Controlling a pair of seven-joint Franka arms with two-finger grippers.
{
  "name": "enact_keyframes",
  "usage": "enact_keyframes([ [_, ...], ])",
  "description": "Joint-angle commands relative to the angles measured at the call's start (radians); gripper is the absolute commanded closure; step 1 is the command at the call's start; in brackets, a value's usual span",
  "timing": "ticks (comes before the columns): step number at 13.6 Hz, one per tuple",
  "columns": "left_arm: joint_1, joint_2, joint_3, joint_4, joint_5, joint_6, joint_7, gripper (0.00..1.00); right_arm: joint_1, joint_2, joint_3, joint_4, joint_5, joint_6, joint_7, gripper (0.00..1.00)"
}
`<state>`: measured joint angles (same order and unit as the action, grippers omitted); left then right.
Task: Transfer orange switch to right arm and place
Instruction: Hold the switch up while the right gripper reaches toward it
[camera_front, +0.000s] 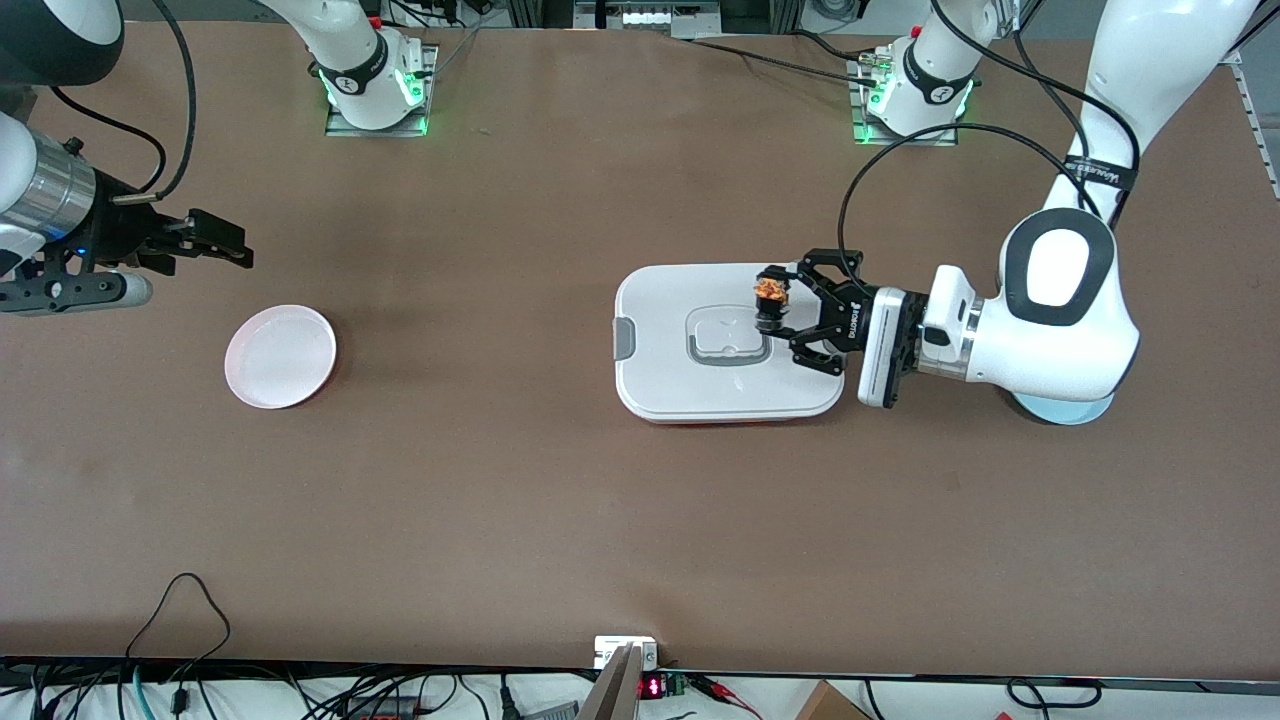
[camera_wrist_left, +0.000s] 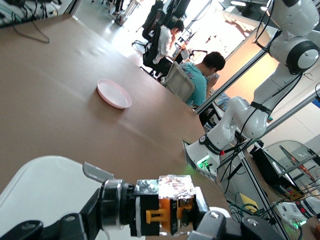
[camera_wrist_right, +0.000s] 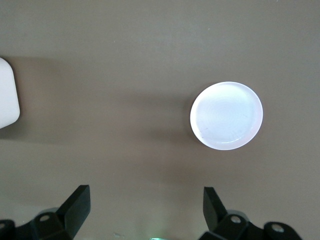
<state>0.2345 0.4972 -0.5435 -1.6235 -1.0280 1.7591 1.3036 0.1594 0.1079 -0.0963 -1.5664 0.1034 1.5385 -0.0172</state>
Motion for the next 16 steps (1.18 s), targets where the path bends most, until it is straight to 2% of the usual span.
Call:
enact_keyframes([
  [1, -0.004, -0.02, -0.045, -0.06, -0.127, 0.096, 0.202, 0.73, 0.002, 0.021, 0.012, 0.037, 0.019, -0.032, -0.029, 0.0],
  [3, -0.001, -0.022, -0.116, -0.099, -0.223, 0.23, 0.282, 0.74, 0.008, 0.036, 0.013, 0.029, 0.053, -0.098, -0.067, 0.0],
  [4, -0.003, -0.022, -0.151, -0.101, -0.251, 0.299, 0.295, 0.74, 0.005, 0.038, 0.01, 0.031, 0.143, -0.116, -0.087, 0.0],
  [5, -0.004, -0.02, -0.186, -0.104, -0.265, 0.371, 0.296, 0.76, -0.001, 0.038, 0.004, 0.022, 0.276, -0.129, -0.078, 0.0],
  [8, -0.004, -0.02, -0.275, -0.113, -0.345, 0.531, 0.299, 0.76, -0.004, 0.065, 0.004, 0.005, 0.491, -0.146, -0.029, 0.0],
  [10, -0.004, -0.02, -0.282, -0.113, -0.356, 0.54, 0.299, 0.76, -0.004, 0.075, 0.004, -0.041, 0.672, -0.135, -0.023, 0.0],
  [14, -0.006, -0.02, -0.282, -0.113, -0.357, 0.54, 0.299, 0.76, 0.018, 0.125, 0.007, -0.122, 0.976, -0.083, -0.023, 0.0],
  [16, -0.006, -0.02, -0.282, -0.114, -0.368, 0.54, 0.299, 0.76, 0.061, 0.144, 0.009, -0.2, 1.128, -0.005, -0.032, 0.0],
])
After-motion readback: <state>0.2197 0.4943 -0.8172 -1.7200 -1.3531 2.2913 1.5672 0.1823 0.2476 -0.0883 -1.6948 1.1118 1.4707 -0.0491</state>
